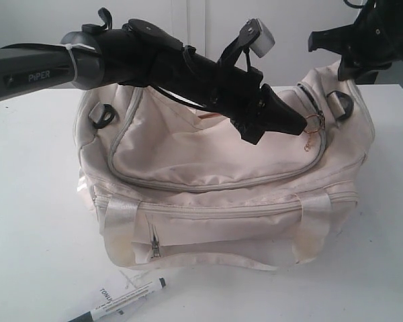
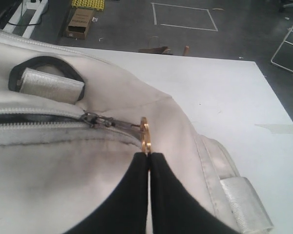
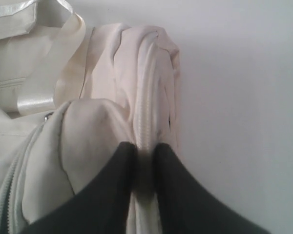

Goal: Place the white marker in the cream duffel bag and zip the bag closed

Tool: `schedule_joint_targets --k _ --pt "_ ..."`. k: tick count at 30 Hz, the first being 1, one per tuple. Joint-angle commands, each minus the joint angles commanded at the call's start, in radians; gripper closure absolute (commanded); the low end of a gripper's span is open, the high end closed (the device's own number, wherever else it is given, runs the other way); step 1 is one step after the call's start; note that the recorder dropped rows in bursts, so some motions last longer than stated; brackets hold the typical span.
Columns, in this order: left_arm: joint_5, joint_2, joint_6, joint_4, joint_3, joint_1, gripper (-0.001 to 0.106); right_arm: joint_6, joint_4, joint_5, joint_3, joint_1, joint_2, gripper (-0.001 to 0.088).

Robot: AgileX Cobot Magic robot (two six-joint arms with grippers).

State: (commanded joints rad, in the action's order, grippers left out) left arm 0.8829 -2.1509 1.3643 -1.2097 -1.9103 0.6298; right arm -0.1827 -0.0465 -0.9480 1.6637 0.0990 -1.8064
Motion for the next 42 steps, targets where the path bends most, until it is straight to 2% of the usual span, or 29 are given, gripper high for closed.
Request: schedule_joint_targets --k 4,14,22,30,35,42 --pt "0.0 0.0 0.0 0.0 0.0 0.0 0.105 -0.002 0.007 -0.025 0.0 0.0 0.006 0.0485" --pt "0.031 0.0 0.003 0.0 0.0 0.0 0.105 0.007 0.074 -0.088 0.0 0.0 0.072 0.0483" --pt "0.048 0.0 0.054 -0.007 0.0 0.0 0.105 0.128 0.257 -0.14 0.0 0.0 0.07 0.0462" --pt "0.055 0.0 0.109 -0.007 0.0 0.0 0.105 0.161 0.309 -0.146 -0.002 0.002 0.07 0.0456" --pt "0.055 0.0 0.132 -0.007 0.0 0.0 0.105 0.183 0.321 -0.137 -0.002 0.007 0.07 0.0386" --pt "0.055 0.0 0.132 -0.007 0.0 0.0 0.105 0.183 0.316 -0.128 -0.002 0.021 0.045 0.038"
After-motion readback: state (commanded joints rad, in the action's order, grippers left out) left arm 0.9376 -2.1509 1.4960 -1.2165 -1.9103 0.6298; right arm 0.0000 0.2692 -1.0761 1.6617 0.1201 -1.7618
